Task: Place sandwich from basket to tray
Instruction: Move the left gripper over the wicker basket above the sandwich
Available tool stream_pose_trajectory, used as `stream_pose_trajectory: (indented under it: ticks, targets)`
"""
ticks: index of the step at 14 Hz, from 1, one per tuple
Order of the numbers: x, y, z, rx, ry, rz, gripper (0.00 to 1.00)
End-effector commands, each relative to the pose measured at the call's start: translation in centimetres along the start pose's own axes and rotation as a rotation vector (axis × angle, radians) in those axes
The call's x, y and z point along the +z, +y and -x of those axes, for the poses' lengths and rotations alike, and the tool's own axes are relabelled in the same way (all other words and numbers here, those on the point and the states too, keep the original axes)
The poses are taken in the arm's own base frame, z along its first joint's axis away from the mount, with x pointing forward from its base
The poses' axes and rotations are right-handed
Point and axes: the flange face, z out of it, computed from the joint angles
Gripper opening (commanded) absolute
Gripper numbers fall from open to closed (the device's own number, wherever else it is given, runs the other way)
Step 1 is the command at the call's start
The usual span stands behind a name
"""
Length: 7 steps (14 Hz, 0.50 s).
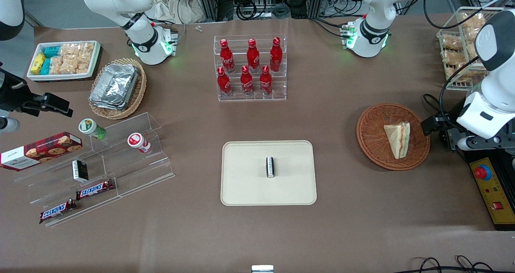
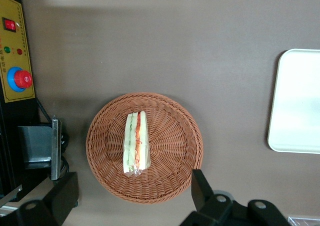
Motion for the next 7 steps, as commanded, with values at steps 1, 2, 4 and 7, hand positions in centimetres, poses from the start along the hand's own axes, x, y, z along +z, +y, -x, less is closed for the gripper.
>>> stream_pose_trajectory:
  ticks: [1,2,4,7]
  targets:
    - [-0.3,0.2,-0.1,-0.009,-0.024,0.008,1.0]
    - [-0.4,0.2,-0.2,-0.002,-0.021,0.009,1.0]
    - [0.6,0.1,-0.4,-0.01,-0.038,0.003,1.0]
    - [4.6,0.2,1.4,-0.022,-0.02,0.0,1.0]
